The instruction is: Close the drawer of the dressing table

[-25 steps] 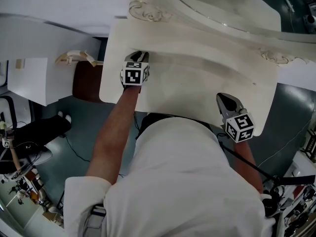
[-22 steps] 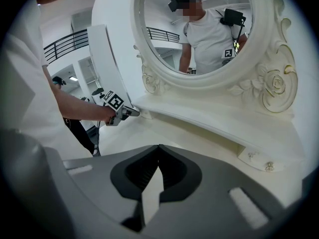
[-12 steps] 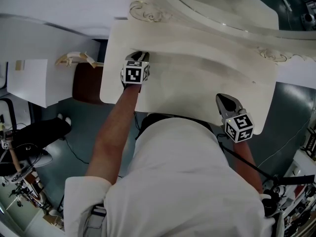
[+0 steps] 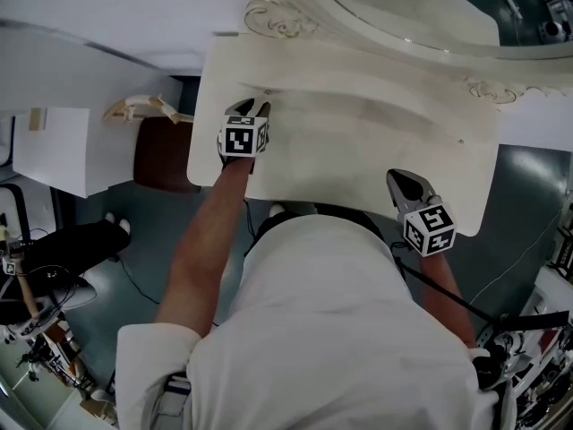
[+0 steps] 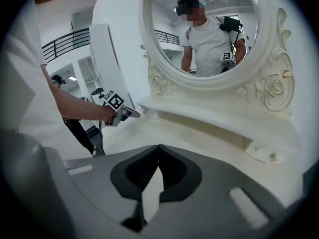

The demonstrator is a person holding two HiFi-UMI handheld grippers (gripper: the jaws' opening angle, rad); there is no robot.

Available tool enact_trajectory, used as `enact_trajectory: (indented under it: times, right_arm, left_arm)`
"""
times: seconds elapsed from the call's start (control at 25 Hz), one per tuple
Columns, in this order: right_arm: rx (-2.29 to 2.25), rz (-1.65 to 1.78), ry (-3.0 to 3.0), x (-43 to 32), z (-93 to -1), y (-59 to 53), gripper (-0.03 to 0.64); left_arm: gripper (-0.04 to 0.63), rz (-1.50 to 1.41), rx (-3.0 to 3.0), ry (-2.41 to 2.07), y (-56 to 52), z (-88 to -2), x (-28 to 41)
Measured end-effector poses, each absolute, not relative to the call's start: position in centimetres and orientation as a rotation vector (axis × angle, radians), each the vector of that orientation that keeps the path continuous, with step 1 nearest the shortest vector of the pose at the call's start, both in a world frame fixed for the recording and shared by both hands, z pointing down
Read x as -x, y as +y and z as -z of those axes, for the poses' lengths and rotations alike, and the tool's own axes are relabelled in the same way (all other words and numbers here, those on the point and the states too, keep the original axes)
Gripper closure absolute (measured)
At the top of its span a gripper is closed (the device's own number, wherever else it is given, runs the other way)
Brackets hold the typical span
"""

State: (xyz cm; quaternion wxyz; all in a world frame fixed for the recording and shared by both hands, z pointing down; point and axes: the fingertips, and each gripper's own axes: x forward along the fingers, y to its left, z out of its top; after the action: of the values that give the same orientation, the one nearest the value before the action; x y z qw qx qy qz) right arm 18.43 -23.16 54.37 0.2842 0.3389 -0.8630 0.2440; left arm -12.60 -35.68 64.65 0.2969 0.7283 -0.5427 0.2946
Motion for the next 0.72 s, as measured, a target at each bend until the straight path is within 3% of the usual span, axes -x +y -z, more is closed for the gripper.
enact_trajectory:
  times: [0.6,0.72]
  right_arm:
    - [-0.950,-0.584,-2.342,-11.7,-52.7,-16.2,0.615]
    - [-0.971,-0.570,-2.341,-10.5,-52.3,-14.3,0.615]
  left_arm:
    - [0.594,-0.695,-2.073,-1.333,-24.6,-60.4,15.6]
    - [0.594,-0.654,-2.102,-1.299,-21.9,-59.0,16.1]
